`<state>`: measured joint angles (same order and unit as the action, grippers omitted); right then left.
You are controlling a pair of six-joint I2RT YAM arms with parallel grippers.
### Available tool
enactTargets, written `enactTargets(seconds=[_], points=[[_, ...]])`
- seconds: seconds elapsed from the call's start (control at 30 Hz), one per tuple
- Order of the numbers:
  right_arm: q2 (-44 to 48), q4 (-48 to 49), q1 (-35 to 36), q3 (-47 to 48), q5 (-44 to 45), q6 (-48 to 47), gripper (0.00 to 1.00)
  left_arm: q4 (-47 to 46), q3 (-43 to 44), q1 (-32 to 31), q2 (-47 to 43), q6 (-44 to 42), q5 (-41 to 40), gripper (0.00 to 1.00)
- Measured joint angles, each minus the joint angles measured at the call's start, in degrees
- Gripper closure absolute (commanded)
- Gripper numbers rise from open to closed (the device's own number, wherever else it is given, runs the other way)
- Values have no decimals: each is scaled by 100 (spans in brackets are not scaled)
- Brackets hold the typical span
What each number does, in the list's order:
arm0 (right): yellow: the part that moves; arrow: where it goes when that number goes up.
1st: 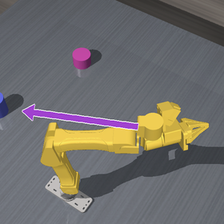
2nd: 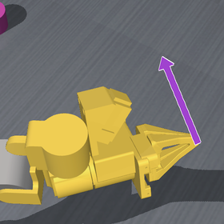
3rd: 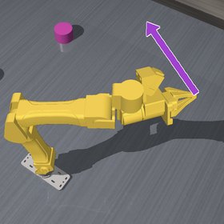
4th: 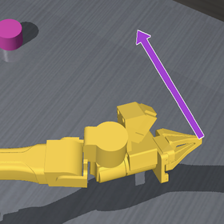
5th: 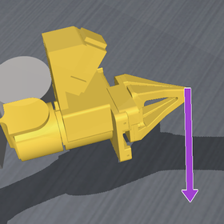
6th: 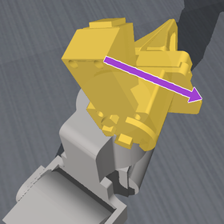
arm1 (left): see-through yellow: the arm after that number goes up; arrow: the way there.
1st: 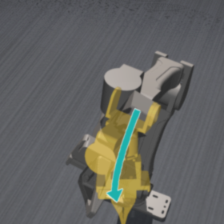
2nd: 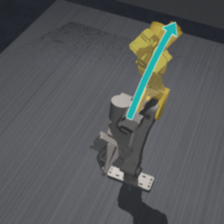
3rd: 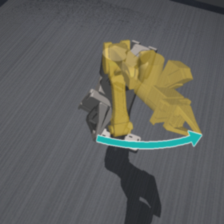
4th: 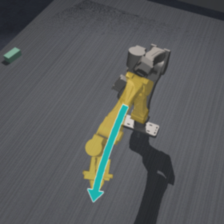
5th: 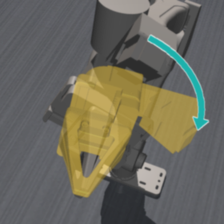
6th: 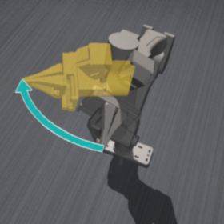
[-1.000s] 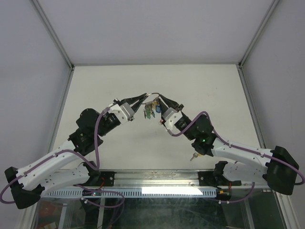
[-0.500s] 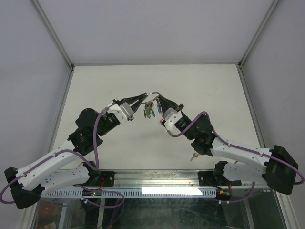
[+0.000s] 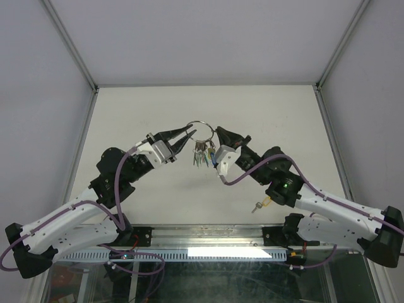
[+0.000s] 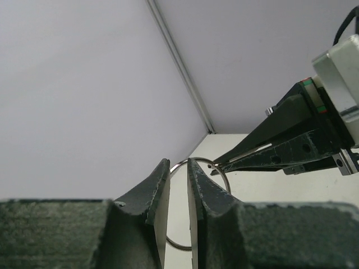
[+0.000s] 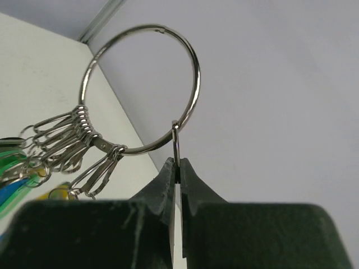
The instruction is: Put the keys on the keyring
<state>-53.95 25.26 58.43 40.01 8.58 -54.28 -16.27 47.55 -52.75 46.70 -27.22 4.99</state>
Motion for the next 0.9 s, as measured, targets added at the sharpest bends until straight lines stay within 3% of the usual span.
enactTargets(seconds=[0.37, 0.73, 0.9], points=[[387, -2472, 0, 831, -210, -940, 100, -304, -313, -2, -70, 197, 334, 64], [640, -4800, 0, 1849, -289, -2422, 100, 317, -181, 0, 66, -656, 1049, 59], [479, -5829, 0, 2522, -304, -2446, 100, 212, -210, -2, 201, -568, 1270, 57]])
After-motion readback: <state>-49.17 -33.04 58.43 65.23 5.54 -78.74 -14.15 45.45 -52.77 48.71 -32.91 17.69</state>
